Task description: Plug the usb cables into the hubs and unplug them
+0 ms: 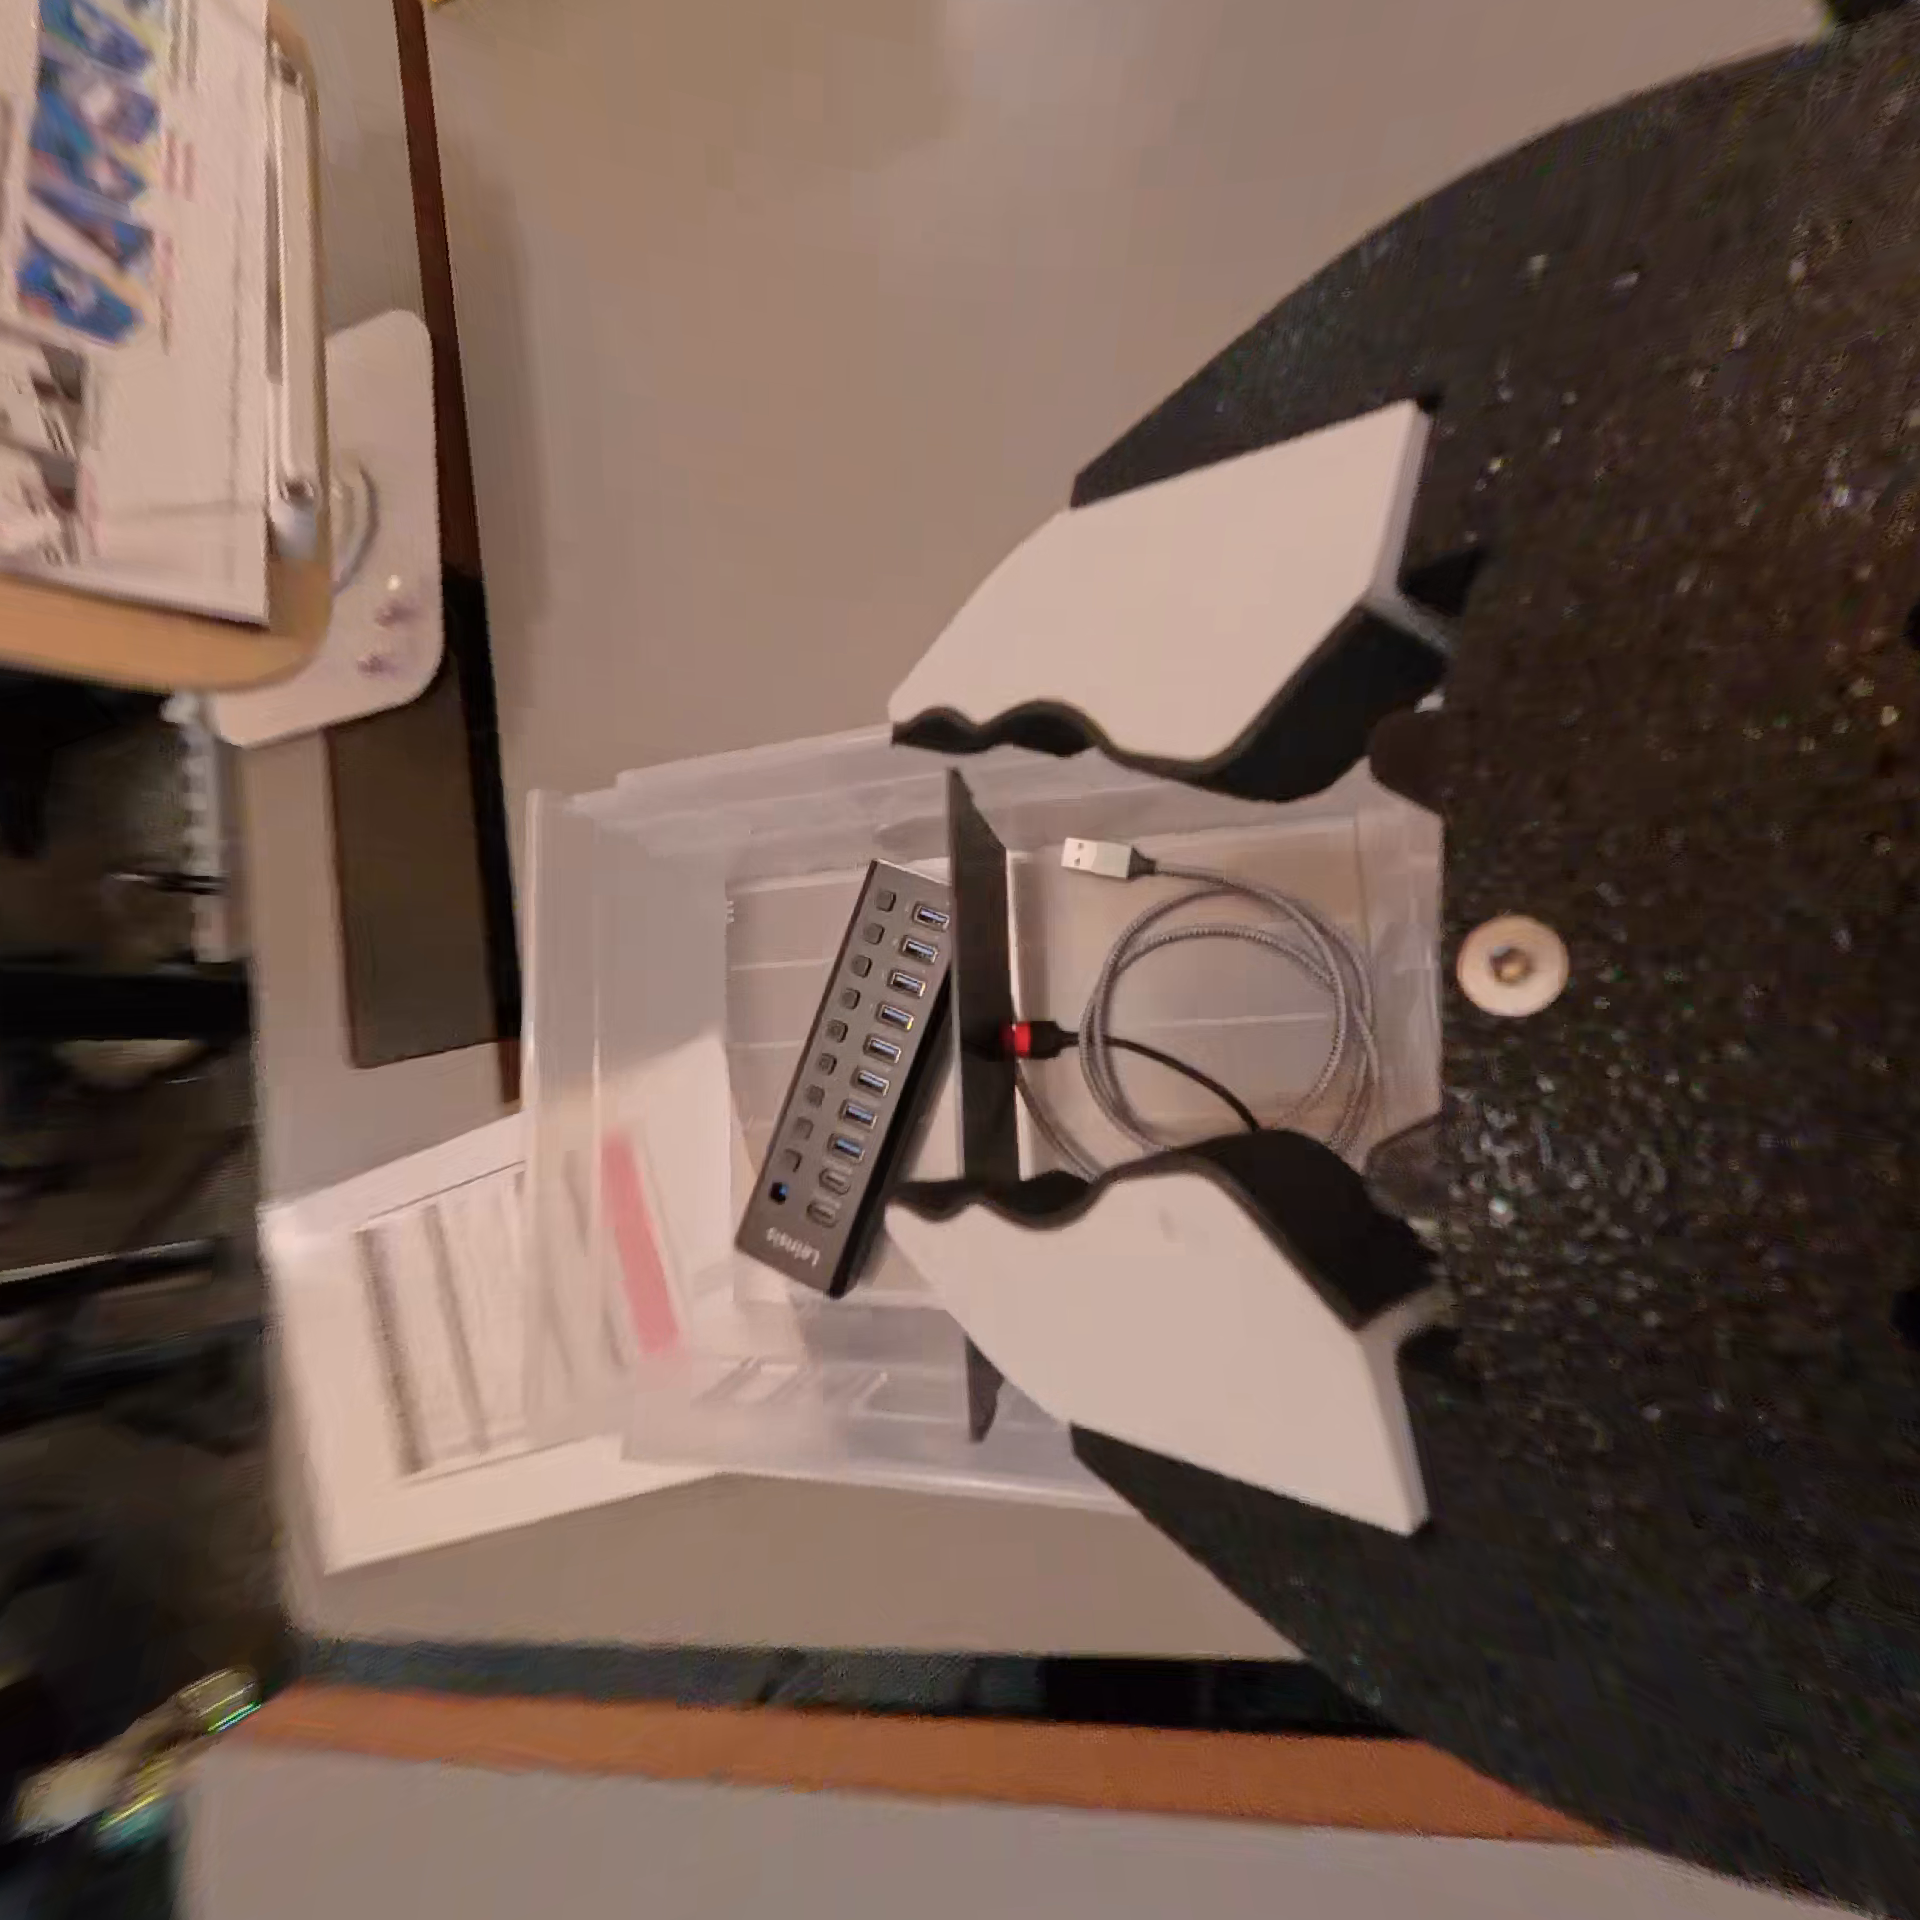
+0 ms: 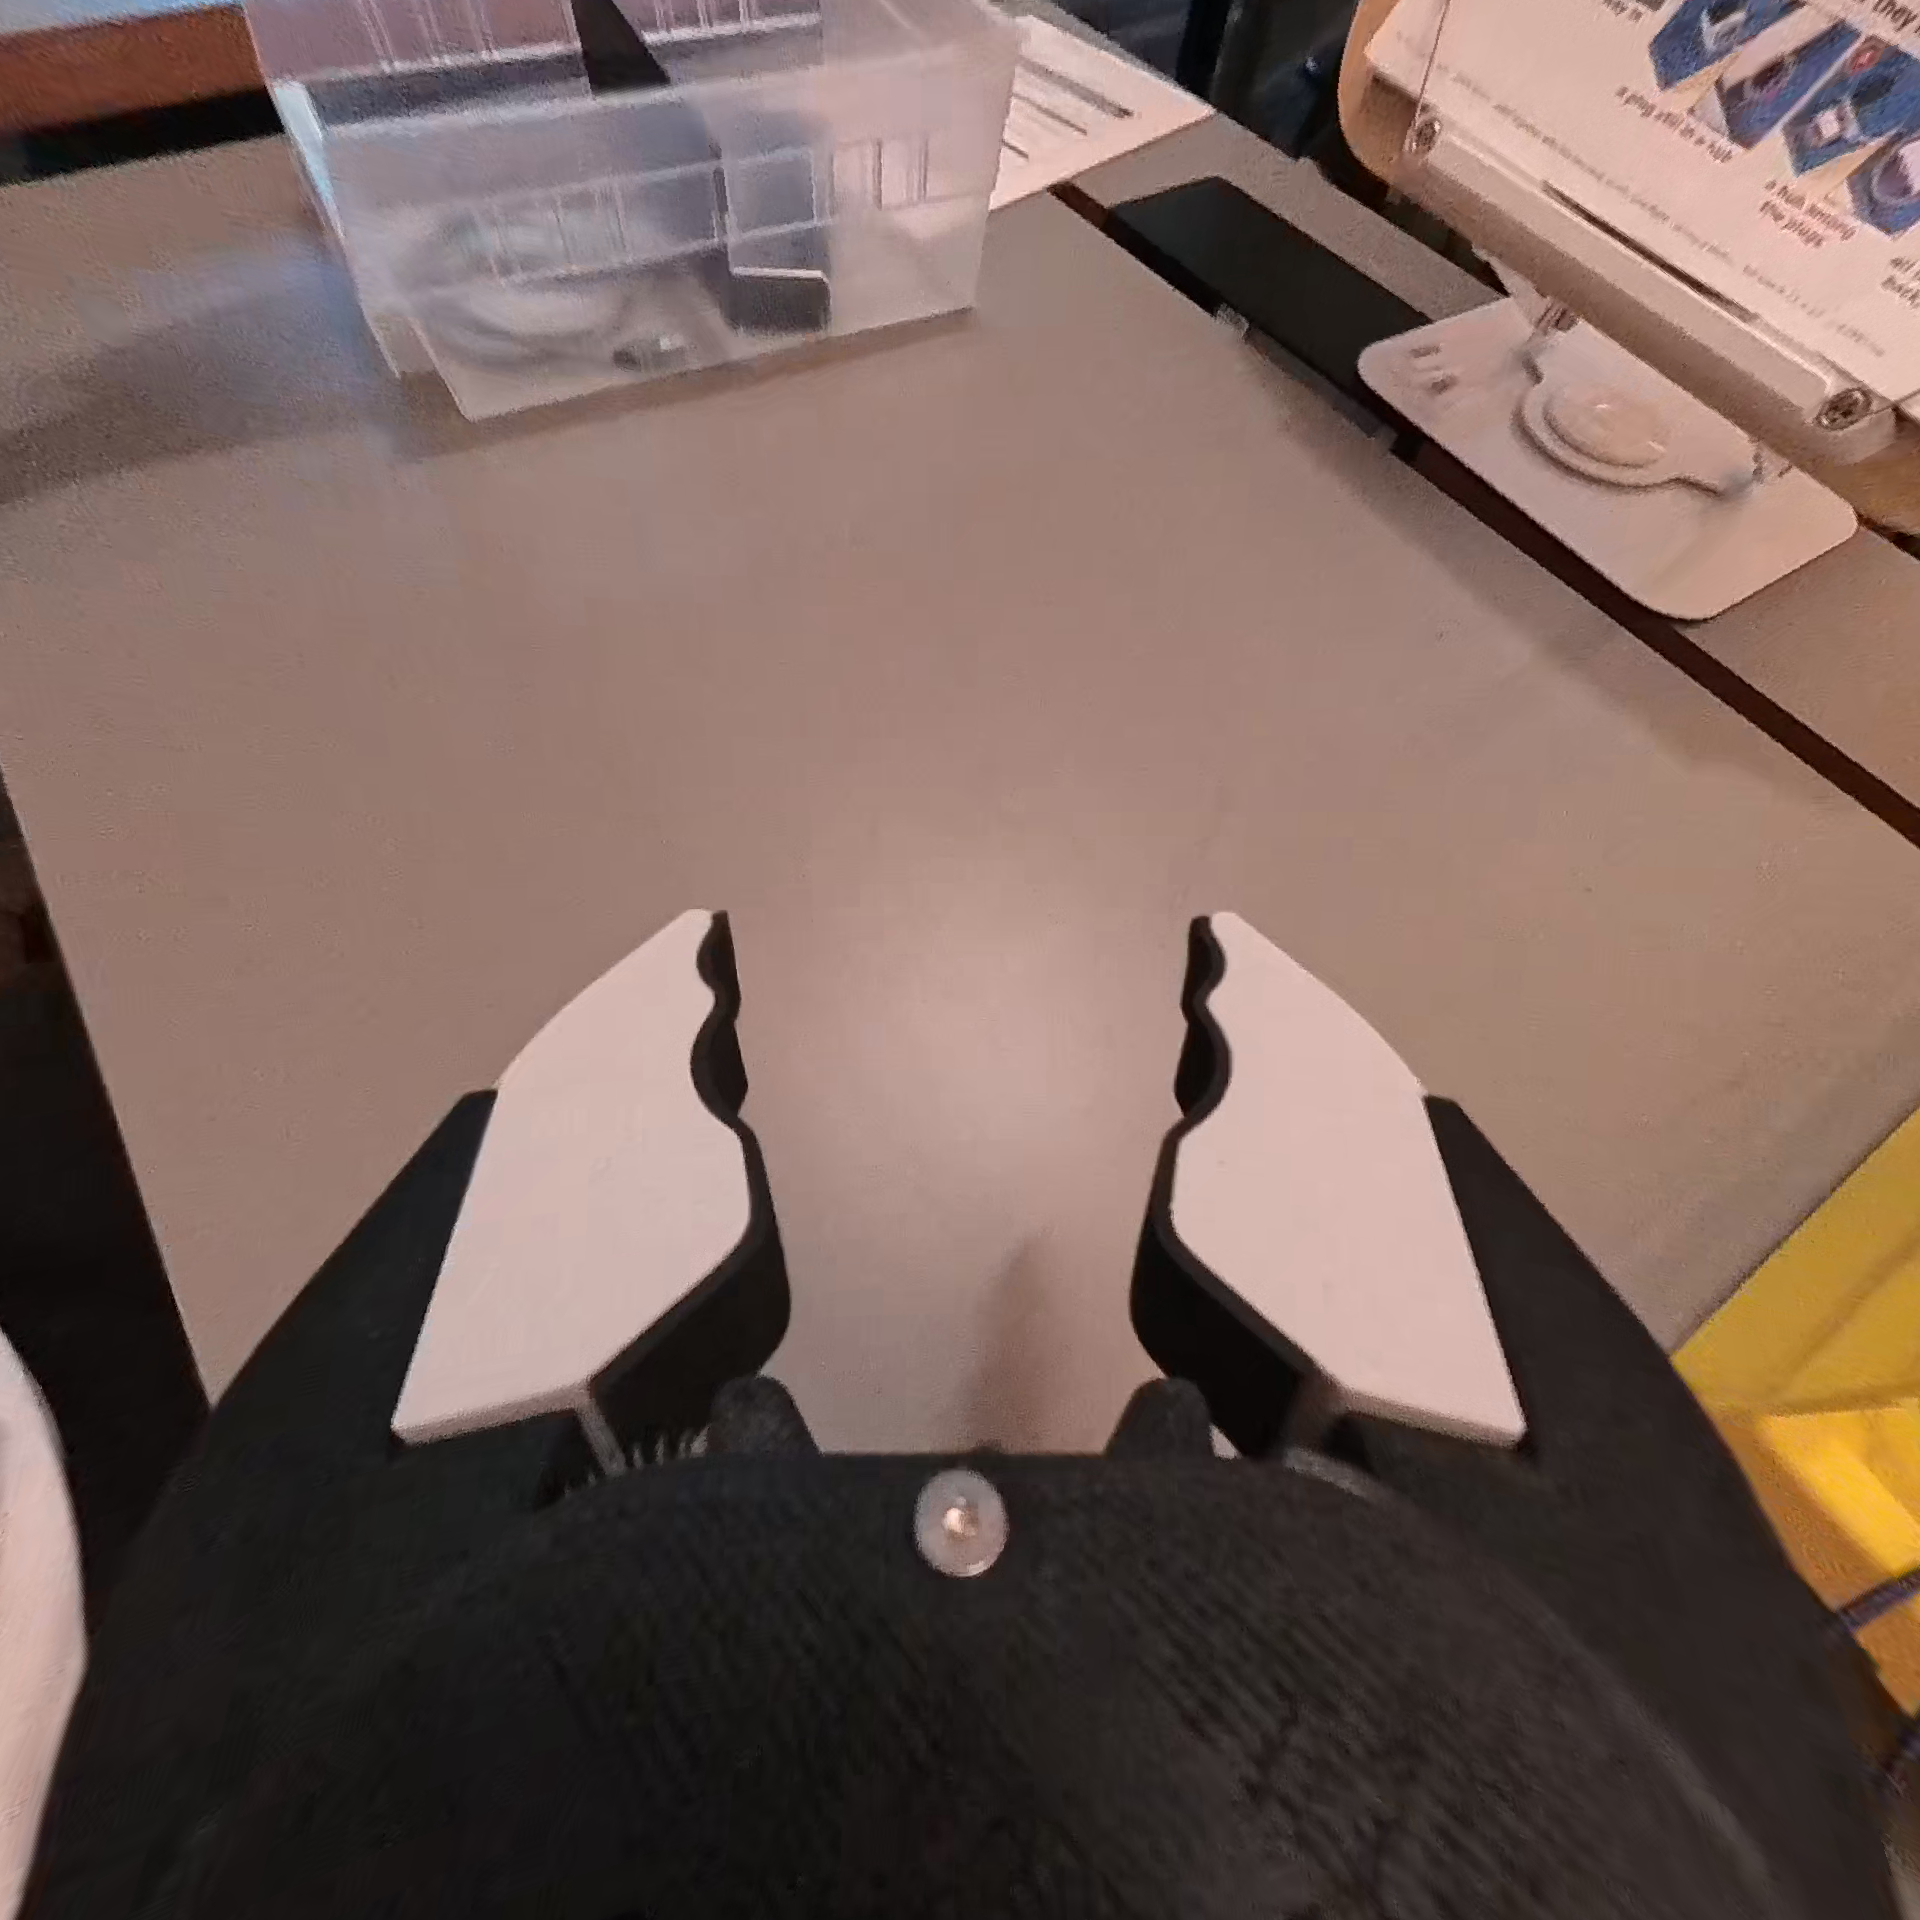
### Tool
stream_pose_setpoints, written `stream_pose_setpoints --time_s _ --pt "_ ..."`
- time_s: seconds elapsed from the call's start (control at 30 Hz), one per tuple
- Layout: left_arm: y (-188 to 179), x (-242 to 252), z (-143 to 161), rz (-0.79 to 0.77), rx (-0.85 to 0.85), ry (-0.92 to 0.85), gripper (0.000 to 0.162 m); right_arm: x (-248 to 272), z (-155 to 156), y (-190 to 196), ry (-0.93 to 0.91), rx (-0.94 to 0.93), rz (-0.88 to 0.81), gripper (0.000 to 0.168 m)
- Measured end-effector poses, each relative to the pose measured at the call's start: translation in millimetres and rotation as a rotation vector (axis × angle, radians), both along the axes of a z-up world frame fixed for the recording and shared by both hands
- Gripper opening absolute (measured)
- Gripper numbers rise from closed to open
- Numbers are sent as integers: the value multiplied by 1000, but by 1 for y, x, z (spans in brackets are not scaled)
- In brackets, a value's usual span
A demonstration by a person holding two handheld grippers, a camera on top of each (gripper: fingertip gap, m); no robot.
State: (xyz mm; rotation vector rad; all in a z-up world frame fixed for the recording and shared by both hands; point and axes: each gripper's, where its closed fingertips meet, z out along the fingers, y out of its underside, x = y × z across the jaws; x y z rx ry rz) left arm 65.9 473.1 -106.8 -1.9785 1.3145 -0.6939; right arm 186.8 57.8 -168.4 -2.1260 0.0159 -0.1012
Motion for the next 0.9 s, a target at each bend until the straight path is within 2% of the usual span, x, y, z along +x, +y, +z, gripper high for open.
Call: stream_pose_setpoints --time_s 0.1,0.2,0.37,0.57,0.6,0.7,0.8,0.87,0.9 --pt "32 20 -29 87 -164 293 90 0 12 12 33 85 -16 83" --pt "53 29 -59 185 -251 523 88 4 22 26 75 137 -29 83" --pt "59 60 -95 349 -449 532 93 6 31 43 121 190 5 83" --pt "78 57 -133 563 -503 634 92 16 25 48 120 200 29 84" --pt "80 59 -138 582 -509 632 87 20 21 47 122 203 25 85" --pt "78 62 -154 605 -535 686 88 31 15 46 166 215 8 87" --pt "80 61 -167 611 -514 766 79 40 19 46 229 262 -30 86" --pt "80 60 -177 627 -506 803 82 43 19 44 246 274 -32 84" --pt "79 61 -183 637 -517 803 91 45 17 43 251 271 -40 84"
